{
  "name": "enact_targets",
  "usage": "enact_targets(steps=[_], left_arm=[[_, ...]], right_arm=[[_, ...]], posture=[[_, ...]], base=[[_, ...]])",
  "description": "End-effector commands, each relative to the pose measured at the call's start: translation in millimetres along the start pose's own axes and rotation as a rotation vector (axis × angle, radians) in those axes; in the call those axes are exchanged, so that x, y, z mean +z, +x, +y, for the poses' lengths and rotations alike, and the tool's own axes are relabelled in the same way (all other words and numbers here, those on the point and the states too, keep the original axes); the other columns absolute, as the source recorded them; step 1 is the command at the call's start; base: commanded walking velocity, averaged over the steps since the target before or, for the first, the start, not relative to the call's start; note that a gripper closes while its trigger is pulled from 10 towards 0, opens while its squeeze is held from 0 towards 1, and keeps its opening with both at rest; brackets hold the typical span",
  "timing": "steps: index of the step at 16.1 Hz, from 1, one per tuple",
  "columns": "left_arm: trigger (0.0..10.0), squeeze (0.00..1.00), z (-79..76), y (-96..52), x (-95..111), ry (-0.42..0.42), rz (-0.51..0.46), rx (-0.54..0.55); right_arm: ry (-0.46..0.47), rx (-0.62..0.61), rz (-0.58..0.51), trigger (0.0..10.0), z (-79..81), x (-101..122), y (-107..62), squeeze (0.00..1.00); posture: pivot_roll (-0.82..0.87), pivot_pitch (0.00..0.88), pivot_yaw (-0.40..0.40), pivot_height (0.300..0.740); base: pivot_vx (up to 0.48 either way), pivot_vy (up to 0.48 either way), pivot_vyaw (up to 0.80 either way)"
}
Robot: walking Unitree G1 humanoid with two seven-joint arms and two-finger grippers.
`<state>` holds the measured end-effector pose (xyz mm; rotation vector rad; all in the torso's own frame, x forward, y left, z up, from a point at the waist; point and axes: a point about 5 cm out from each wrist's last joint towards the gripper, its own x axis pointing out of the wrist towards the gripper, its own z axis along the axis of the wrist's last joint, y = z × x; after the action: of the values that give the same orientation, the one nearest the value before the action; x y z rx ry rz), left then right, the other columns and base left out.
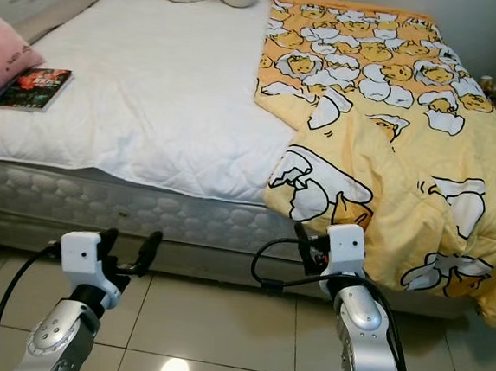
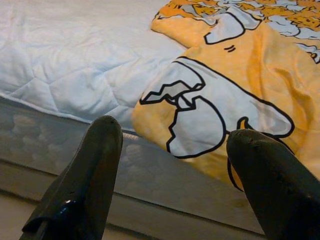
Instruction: Clean up the room
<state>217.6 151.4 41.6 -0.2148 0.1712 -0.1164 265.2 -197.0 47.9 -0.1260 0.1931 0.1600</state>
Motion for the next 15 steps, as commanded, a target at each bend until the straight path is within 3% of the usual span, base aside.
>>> enact_targets(steps=[1,8,11,15], left_arm=[[10.0,0.0,-3.3,1.4,6,0.053,-0.023,-0.017],[10.0,0.0,7.0,8.2,16,0.119,-0.042,0.039],[10.0,0.0,4.1,8.8,17,0.154,-0.054,0.044],[10.0,0.0,-3.9,18.6,26,0.198,-0.085,-0.017]], right_arm=[[0.0,0.006,-0.004,10.0,-0.2,5,6.7,0.0],[0.015,0.0,-0.031,10.0,4.9,8,10.3,0.0],[0.017,-0.005,-0.038,10.0,3.4,9,11.2,0.0],[0.02,-0.014,-0.05,10.0,5.5,11,12.6,0.0]], posture=[[-0.11,0.0,-0.001,0.74],[-0.11,0.0,0.014,0.74],[-0.11,0.0,0.019,0.74],[-0.12,0.0,0.03,0.74]], base=[[0.0,0.0,-0.8],[0.0,0.0,-0.8],[0.0,0.0,-0.79],[0.337,0.0,0.0]])
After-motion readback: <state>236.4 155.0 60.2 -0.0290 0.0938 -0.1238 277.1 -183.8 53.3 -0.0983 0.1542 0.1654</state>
